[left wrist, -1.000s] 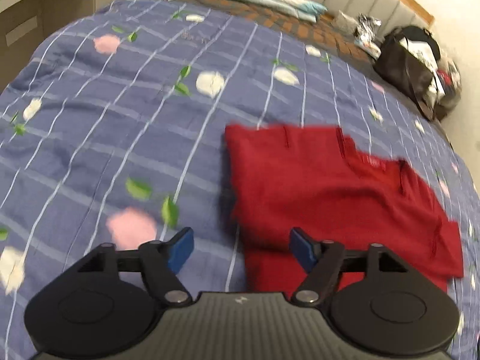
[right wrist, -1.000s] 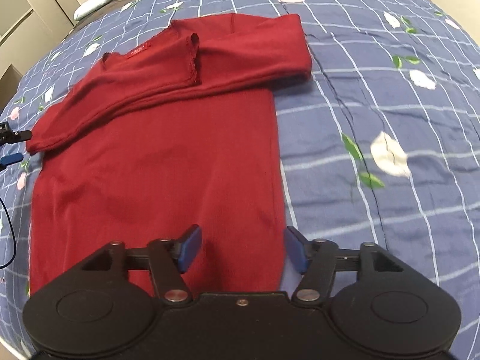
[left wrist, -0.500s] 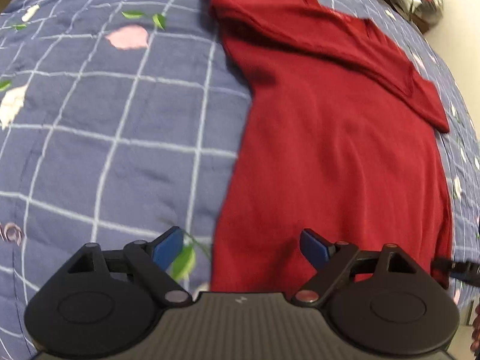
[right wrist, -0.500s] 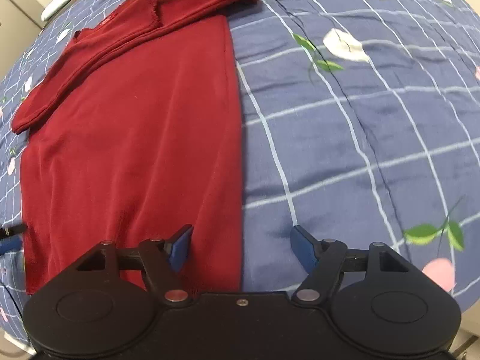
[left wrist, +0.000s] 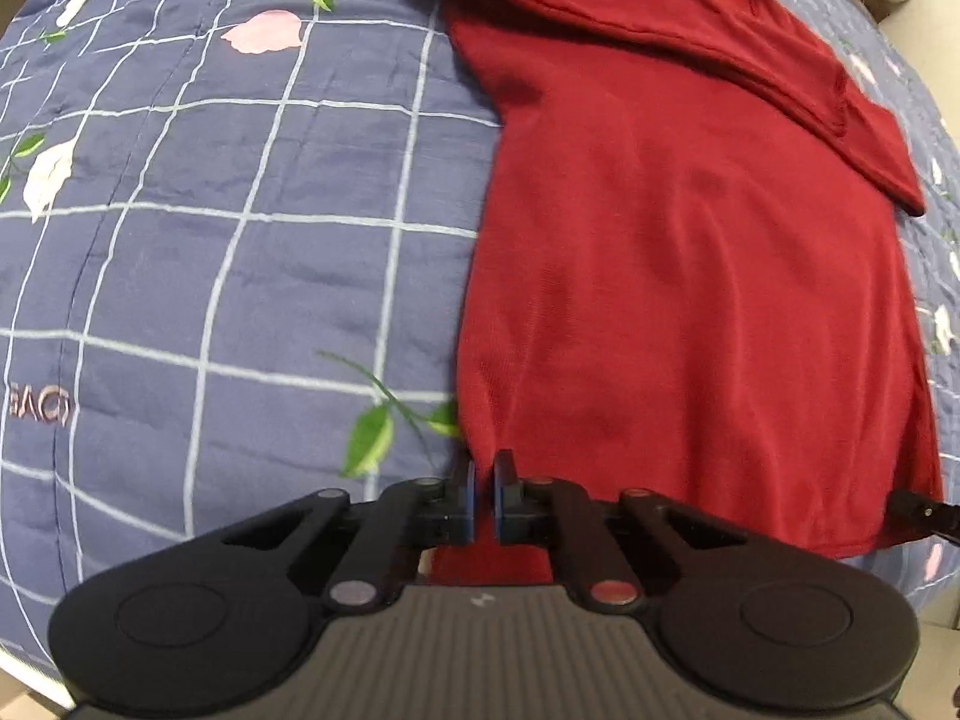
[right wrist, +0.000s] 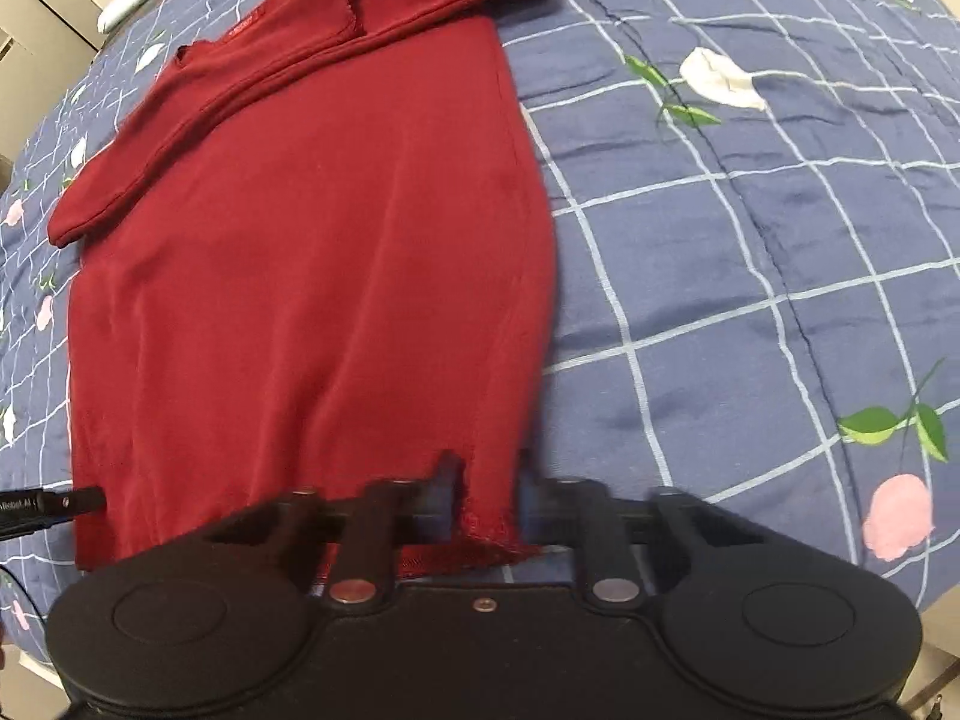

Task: Fold small clothes

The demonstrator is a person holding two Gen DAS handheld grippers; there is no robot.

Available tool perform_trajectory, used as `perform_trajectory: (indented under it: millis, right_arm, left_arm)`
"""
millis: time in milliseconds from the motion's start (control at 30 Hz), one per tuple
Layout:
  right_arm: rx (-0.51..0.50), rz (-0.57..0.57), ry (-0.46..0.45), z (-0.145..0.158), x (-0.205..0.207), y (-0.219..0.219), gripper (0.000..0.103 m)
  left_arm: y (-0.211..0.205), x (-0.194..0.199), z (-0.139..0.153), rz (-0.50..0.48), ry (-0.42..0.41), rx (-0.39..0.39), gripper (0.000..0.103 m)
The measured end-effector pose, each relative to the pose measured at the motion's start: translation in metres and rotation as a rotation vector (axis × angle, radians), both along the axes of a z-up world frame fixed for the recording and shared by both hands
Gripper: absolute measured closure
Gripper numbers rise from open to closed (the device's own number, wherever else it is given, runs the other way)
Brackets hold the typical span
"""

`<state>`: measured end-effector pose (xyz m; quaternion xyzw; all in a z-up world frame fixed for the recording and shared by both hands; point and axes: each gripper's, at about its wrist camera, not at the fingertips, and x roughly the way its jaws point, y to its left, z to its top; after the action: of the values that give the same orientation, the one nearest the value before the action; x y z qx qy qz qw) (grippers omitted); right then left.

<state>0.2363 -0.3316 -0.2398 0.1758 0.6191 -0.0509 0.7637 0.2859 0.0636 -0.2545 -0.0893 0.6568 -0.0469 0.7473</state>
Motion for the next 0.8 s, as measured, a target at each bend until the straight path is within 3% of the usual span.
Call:
perform_trajectory:
  millis: [33, 467, 667, 800]
  right_arm:
    - [0.002, -0.001, -0.009, 0.002, -0.002, -0.002, 0.096]
    - [-0.044, 0.174, -0.115, 0.055, -0.034, -0.025, 0.098]
    - [-0.051, 0.242, -0.110, 0.070, -0.062, -0.033, 0.098]
    - [-0.051, 0.245, -0.096, 0.064, -0.086, -0.043, 0.098]
  left_arm:
    - [-0.001, -0.004, 0.005, 0.004, -0.005, 0.000, 0.100]
    - [-0.017, -0.060, 0.052, 0.065, -0.051, 0.010, 0.101]
    - [-0.017, -0.106, 0.055, 0.066, -0.057, -0.006, 0.101]
    - [-0.017, -0.129, 0.048, 0.085, -0.096, -0.014, 0.101]
